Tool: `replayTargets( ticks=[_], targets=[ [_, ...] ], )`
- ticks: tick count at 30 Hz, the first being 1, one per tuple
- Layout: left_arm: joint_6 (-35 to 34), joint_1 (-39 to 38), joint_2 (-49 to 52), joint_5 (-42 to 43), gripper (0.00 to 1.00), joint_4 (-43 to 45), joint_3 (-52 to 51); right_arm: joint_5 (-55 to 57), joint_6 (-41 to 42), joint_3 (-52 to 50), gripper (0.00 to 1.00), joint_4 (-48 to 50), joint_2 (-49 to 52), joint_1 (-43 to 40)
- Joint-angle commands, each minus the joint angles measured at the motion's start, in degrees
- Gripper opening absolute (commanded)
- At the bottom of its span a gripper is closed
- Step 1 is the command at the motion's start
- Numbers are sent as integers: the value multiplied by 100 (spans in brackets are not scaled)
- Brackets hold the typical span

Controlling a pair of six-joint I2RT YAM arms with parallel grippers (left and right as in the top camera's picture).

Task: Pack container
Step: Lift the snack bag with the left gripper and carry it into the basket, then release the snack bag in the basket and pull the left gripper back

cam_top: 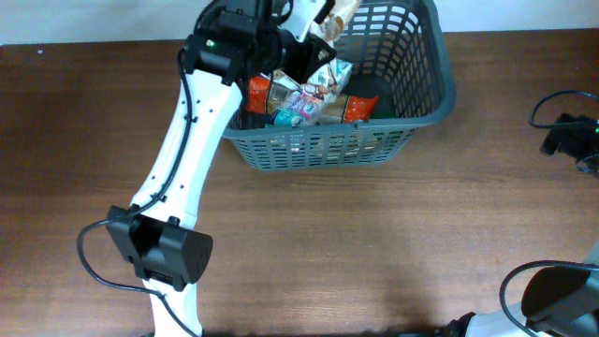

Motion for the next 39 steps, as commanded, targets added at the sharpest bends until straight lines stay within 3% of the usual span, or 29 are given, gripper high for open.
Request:
replayTargets(
  ticks=[1,4,5,7,14,19,21,25,39],
  targets=[
    [37,-13,164,-22,41,-203,24,90,68,-20,99,2,-70,-13],
    [37,-13,188,-24,41,-350,24,90,68,-20,99,2,-70,-11],
    [37,-13,188,-24,45,-358,24,90,68,-20,99,2,-70,-13],
    [37,-13,188,-22,65,-356,24,90,68,-20,99,2,-70,-11],
    [33,-9,129,2,65,-356,170,90,68,-20,99,2,-70,-11],
    [33,125,-269,42,69,-385,896,90,68,-20,99,2,-70,-11],
    [39,299,-815,-116,70,-846,1423,90,68,-20,99,2,-70,-11],
    [39,671,-1545,-603,70,-1825,1545,90,68,-20,99,2,-70,-11],
    [52,1596,-3641,-673,70,-4245,1545,90,68,-20,99,0,-70,-13]
  ],
)
